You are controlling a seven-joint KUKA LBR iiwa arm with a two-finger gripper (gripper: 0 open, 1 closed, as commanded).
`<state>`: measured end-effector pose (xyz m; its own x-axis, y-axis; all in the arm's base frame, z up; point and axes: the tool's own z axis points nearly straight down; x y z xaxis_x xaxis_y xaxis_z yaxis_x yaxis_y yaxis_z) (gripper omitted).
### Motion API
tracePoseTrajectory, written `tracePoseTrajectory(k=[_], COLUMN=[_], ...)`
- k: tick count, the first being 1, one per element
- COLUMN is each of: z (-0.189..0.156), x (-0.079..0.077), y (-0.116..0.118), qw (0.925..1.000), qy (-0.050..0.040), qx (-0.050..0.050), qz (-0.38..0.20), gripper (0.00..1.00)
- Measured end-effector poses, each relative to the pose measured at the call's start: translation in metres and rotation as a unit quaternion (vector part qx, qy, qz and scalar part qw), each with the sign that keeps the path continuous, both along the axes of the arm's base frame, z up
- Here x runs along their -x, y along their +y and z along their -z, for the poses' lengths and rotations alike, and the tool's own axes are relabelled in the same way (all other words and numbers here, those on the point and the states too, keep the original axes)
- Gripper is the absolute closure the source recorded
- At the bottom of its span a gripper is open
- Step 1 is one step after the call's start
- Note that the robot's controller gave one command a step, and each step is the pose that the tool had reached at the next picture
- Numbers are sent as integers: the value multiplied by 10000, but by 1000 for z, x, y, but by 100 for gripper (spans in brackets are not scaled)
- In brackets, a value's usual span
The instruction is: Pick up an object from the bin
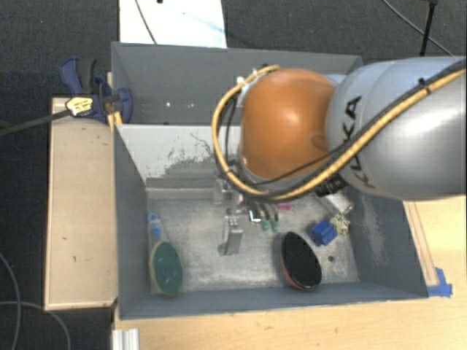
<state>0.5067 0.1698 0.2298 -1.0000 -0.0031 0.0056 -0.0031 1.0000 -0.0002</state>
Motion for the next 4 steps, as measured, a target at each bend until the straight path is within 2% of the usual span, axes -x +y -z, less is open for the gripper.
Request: tracePoseTrajectory(k=[1, 2, 3, 4], z=[72, 132, 155, 151], x=[-3, 9, 18, 15], y=[72, 81, 71, 72], qw=[9991, 9846, 9938, 9940], qy=[-4, -18, -106, -150], qx=[-10, -7, -31, -51], qz=[-419, -1747, -1109, -1081], gripper=[0, 0, 0, 100])
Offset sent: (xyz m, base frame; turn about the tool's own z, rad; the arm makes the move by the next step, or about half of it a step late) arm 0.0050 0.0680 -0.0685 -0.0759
